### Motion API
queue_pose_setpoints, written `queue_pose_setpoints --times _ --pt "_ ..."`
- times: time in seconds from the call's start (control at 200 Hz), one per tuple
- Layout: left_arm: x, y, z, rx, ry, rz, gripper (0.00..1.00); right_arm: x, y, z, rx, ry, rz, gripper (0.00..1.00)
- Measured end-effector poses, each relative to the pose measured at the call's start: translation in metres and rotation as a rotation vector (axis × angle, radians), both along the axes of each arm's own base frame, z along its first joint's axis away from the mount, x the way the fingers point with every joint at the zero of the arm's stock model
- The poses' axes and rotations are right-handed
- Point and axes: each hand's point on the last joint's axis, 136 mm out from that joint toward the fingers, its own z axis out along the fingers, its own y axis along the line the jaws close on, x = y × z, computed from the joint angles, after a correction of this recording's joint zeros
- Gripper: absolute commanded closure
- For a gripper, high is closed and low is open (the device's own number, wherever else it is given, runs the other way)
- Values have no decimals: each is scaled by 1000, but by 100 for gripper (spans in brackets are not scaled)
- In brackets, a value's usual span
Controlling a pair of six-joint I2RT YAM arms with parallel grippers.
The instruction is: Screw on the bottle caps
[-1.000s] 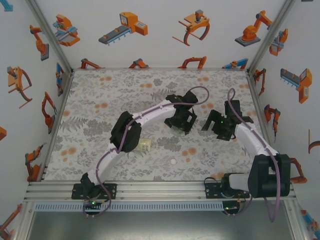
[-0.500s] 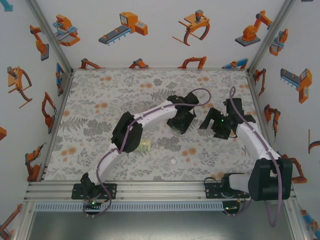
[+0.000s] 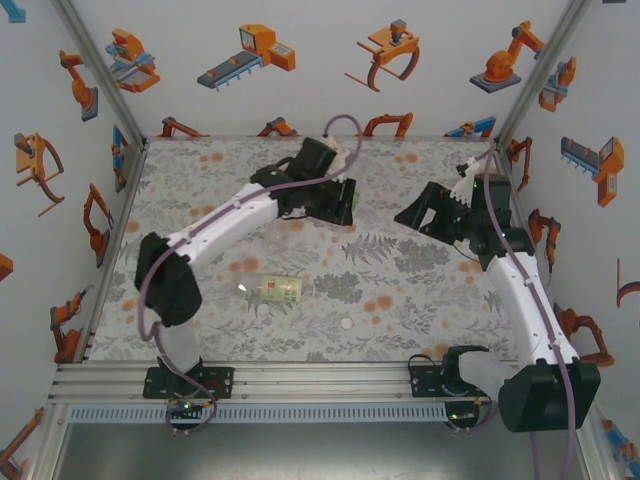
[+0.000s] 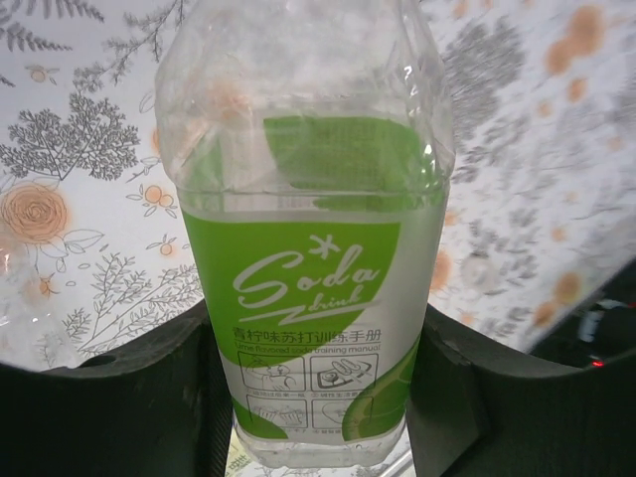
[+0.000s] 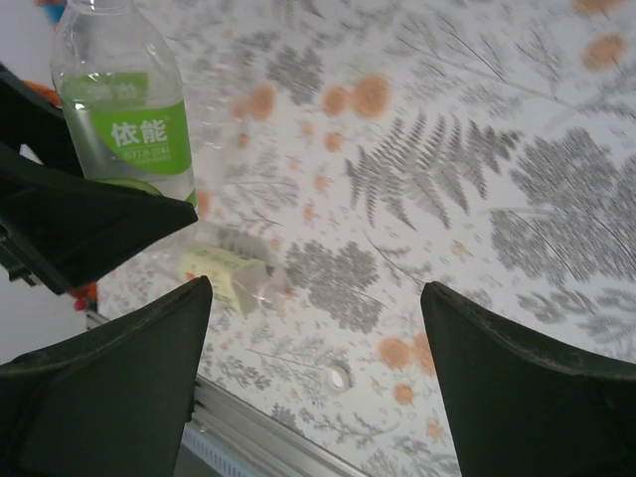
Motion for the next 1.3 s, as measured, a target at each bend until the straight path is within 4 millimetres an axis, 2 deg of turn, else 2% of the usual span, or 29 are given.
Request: queue_pose_setpoints --times 0.14,0.3,0.376,0.501,0.626,0.711,0.786,0.896,1.011,1.117,1.302 --pt "-7 23 43 -249 -41 -27 54 4 19 57 124 -195 78 25" --pt "-28 28 84 -465 -134 -152 55 -1 48 116 218 -408 181 22" --pt "-42 27 105 -535 -186 -225 55 -9 68 139 250 -484 265 22" --pt "-68 30 150 -646 -312 -343 55 -23 103 183 309 -615 427 19" --pt "-94 39 191 -728 -433 -439 57 -44 126 219 369 -730 557 16" --pt "-111 42 207 -758 -474 -496 58 -60 139 241 405 -791 639 16" --pt "-124 40 212 -767 -484 -546 59 -74 149 259 428 -835 704 17" --pt "-140 33 212 -758 -479 -611 59 -89 159 275 450 -877 770 19" --pt "-152 28 213 -747 -476 -650 59 -99 165 281 455 -890 819 23" --pt "-156 27 216 -745 -488 -659 59 -108 175 277 445 -876 873 26" --pt "-161 26 220 -750 -503 -657 58 -117 186 264 421 -843 925 39"
